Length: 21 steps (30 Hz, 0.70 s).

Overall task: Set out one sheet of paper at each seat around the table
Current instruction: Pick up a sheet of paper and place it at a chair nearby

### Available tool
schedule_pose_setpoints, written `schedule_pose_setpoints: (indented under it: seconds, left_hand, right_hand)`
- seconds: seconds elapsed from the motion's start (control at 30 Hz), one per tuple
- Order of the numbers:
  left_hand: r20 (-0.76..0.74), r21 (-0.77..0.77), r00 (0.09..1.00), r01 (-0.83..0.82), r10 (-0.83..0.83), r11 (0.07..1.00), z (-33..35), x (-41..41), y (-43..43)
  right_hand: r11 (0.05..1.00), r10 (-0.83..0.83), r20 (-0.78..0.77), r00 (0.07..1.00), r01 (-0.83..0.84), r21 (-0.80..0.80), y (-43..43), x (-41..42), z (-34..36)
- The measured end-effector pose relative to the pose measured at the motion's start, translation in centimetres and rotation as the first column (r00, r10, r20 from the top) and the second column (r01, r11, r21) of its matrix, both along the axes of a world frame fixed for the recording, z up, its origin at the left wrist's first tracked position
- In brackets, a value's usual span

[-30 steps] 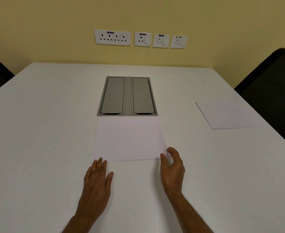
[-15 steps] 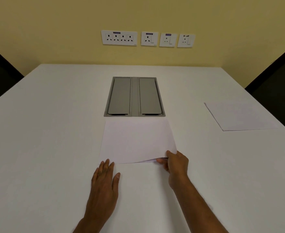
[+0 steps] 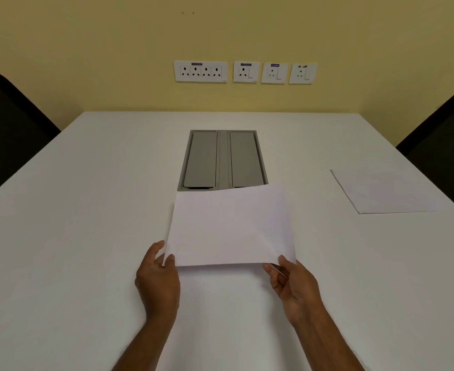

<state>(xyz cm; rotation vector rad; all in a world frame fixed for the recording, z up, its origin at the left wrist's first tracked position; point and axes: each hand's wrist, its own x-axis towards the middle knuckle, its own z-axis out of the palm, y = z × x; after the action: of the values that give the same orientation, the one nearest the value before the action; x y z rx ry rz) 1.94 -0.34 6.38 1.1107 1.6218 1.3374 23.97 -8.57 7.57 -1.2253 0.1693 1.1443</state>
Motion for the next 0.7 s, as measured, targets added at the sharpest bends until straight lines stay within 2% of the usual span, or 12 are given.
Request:
schedule_pose_setpoints:
  seconds: [0.2, 0.5, 0.7]
  left_hand:
    - [0.129, -0.037, 0.992, 0.01, -0.006, 0.999, 4.0, -0.4, -1.0]
    - [0.013, 0.088, 0.996, 0.09, -0.091, 0.992, 11.9, -1.9, -6.5]
    - [0.053, 0.143, 0.99, 0.122, -0.131, 0.982, 18.0, -3.1, -12.4]
  right_hand:
    - [0.999, -0.01, 0.042, 0.999, 0.009, 0.042, -2.3, -1.3, 3.6]
    - [0.996, -0.091, 0.335, 0.938, 0.08, 0.047, -8.9, -3.4, 11.4]
    - [0.986, -0.164, 0.361, 0.918, 0.143, 0.086, -15.7, -5.0, 16.6]
